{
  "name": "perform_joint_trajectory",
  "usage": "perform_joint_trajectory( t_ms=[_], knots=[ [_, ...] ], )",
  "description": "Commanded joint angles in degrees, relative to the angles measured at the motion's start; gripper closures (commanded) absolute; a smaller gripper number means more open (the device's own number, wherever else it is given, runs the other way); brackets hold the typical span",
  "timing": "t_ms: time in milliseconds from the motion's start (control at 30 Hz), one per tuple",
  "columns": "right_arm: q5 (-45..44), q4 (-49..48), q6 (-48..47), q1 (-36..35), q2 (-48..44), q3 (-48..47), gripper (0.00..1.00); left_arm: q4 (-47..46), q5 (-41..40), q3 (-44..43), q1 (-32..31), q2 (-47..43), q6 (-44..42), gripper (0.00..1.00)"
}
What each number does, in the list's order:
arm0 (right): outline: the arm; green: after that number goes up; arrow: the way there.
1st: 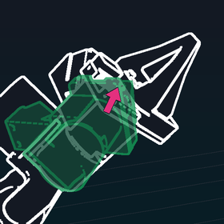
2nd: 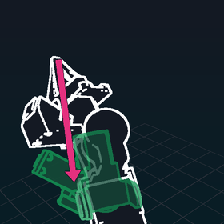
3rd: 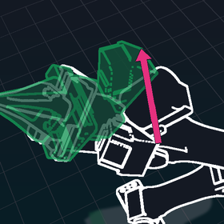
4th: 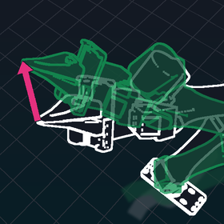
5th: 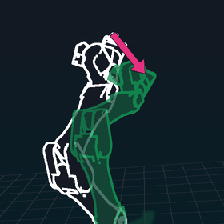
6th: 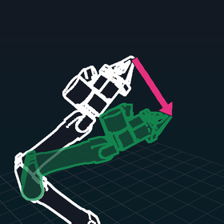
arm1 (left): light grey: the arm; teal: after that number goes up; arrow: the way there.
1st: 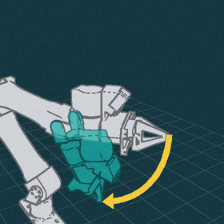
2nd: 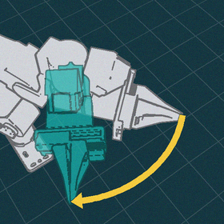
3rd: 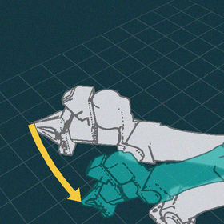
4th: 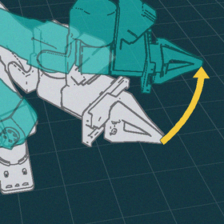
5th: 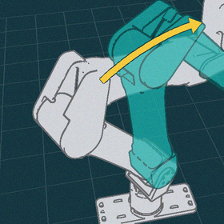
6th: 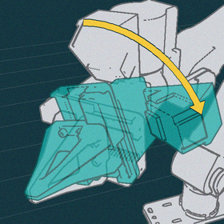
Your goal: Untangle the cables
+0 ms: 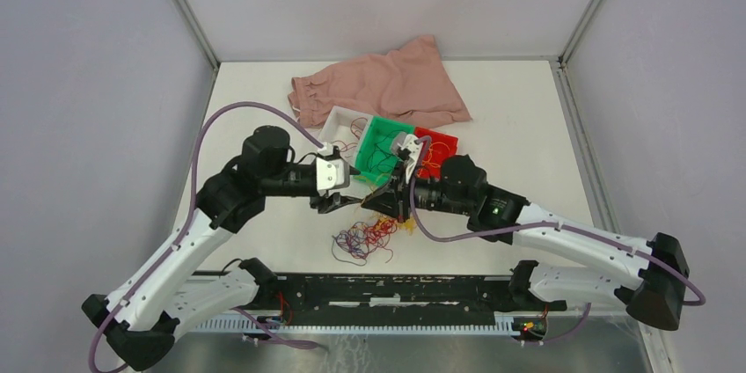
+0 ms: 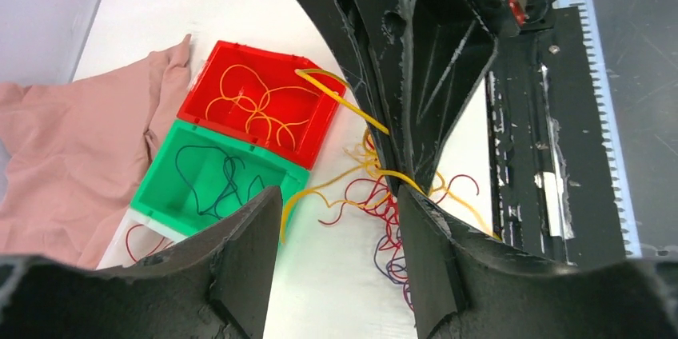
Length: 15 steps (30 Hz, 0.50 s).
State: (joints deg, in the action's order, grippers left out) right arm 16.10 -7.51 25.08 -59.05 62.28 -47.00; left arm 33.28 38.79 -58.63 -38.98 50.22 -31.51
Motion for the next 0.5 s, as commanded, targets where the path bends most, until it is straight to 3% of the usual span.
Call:
perform_joint_trajectory(
  t_ms=[0, 133, 333, 467],
  knots=[
    [-5.6, -7.5, -2.8, 1.4, -3.9, -3.5, 0.99, 12.6, 10.1, -4.8, -0.5, 1.0, -6.0, 0.36],
    [-7.2, -6.8, -3.2, 1.4, -5.5, -3.0, 0.99, 6.4, 14.1, -5.2, 3.9, -0.9, -0.5, 0.35],
    [-7.1, -7.7, -2.3, 1.4, -4.8, -4.1, 0.99, 7.7, 19.0, -2.7, 4.0, -1.3, 0.6, 0.29],
    [-5.8, -10.4, 0.2, 1.3, -3.0, -4.7, 0.99, -15.1, 12.9, 6.1, 4.1, -5.6, 18.0, 0.29]
  ],
)
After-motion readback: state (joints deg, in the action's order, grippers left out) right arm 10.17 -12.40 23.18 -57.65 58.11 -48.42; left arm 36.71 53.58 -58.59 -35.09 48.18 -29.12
